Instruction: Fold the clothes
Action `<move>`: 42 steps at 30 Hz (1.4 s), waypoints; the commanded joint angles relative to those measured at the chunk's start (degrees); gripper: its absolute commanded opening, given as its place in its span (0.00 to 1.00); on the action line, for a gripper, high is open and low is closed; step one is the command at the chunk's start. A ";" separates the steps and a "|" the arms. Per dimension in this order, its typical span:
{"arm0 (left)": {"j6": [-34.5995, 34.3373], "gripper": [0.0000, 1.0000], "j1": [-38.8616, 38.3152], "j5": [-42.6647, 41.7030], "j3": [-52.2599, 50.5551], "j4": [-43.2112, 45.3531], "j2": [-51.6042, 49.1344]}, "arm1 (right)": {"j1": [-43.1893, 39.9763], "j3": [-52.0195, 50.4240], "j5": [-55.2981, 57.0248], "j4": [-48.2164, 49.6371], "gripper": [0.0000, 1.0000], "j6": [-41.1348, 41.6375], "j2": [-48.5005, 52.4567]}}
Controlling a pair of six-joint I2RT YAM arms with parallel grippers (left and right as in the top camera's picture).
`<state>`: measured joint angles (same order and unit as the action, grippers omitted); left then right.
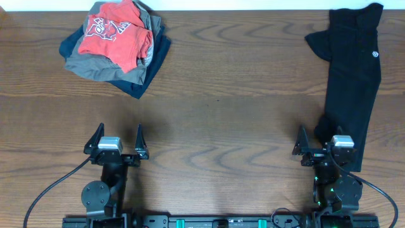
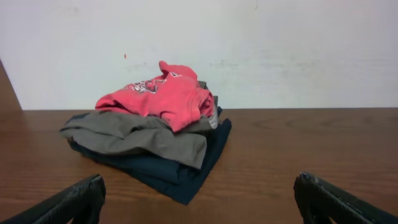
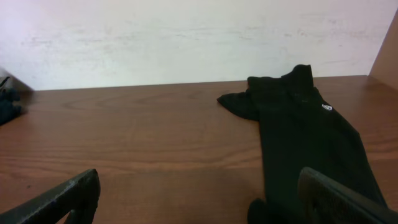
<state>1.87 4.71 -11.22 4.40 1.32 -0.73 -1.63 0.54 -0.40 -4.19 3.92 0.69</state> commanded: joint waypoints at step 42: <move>-1.11 0.98 -1.97 0.28 -4.17 -4.28 0.50 | 0.57 -0.22 0.20 -0.09 0.99 0.74 -0.39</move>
